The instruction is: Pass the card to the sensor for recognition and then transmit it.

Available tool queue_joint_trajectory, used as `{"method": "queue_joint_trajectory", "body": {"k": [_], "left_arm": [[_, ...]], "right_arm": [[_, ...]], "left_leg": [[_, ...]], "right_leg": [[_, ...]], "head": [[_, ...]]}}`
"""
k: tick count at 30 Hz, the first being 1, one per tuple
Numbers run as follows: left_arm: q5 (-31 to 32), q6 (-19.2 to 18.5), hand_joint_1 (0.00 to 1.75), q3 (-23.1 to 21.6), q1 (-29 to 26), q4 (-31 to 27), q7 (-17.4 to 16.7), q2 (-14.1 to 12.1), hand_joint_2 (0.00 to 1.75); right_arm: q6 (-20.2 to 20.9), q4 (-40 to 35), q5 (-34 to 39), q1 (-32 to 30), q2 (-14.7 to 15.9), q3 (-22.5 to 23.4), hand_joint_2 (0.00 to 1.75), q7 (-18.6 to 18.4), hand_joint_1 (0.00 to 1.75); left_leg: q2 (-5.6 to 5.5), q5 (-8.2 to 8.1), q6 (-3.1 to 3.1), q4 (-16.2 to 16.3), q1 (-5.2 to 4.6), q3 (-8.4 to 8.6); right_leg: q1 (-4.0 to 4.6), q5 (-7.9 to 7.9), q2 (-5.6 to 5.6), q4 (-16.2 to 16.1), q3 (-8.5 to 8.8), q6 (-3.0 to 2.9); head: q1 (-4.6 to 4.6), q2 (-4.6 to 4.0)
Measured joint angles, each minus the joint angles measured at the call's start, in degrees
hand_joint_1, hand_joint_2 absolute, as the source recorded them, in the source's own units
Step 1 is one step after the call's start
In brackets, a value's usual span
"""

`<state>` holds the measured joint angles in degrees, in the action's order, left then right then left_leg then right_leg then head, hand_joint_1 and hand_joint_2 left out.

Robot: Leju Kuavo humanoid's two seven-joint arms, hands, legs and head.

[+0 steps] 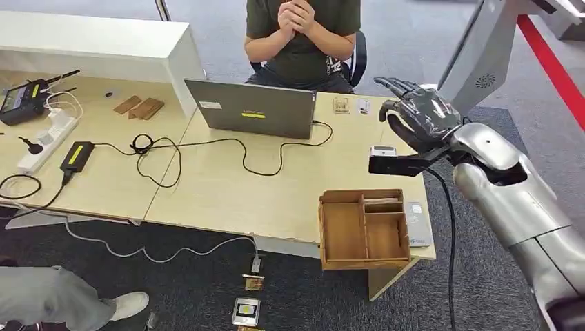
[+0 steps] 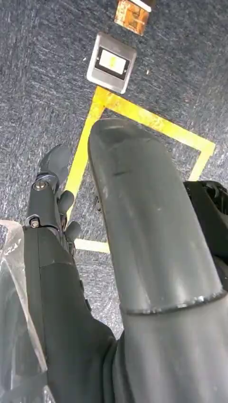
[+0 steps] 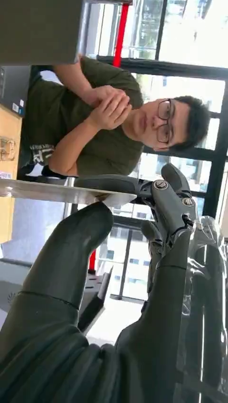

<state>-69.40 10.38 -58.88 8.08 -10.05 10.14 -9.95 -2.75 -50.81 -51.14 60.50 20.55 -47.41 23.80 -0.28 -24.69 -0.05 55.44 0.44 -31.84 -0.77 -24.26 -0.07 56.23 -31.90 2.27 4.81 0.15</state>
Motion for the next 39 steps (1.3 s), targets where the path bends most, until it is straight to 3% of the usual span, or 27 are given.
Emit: {"method": "queue_joint_trajectory", "body": {"k": [9, 17, 39], "left_arm": [[0.5, -0.5, 0.00, -0.6, 0.0, 0.0, 0.4, 0.0, 0.00], [0.9, -0.9, 0.00, -1.5, -0.1, 0.0, 0.4, 0.0, 0.00], [1.2, -0.8, 0.00, -2.6, -0.1, 0.0, 0.3, -0.1, 0.00]], "right_arm": [[-2.7, 10.6, -1.7, 2.9, -5.6, -0.8, 1.75, 1.5, 1.75], [-2.9, 19.3, -3.7, 6.0, -8.7, -0.8, 1.75, 1.3, 1.75], [-3.4, 27.2, -5.4, 8.6, -11.5, -1.1, 1.75, 1.0, 1.75]], "left_leg": [[0.00, 0.00, -0.01, 0.0, 0.03, 0.00], [0.00, 0.00, -0.01, 0.0, 0.03, -0.01], [0.01, 0.00, -0.01, 0.0, 0.03, 0.01]], "right_leg": [[0.02, 0.00, -0.01, 0.0, -0.02, 0.00], [0.02, 0.00, -0.01, 0.0, -0.02, 0.00], [0.02, 0.00, -0.01, 0.0, -0.02, 0.00]], "head": [[0.04, 0.00], [0.02, 0.00], [0.02, 0.00]]}}
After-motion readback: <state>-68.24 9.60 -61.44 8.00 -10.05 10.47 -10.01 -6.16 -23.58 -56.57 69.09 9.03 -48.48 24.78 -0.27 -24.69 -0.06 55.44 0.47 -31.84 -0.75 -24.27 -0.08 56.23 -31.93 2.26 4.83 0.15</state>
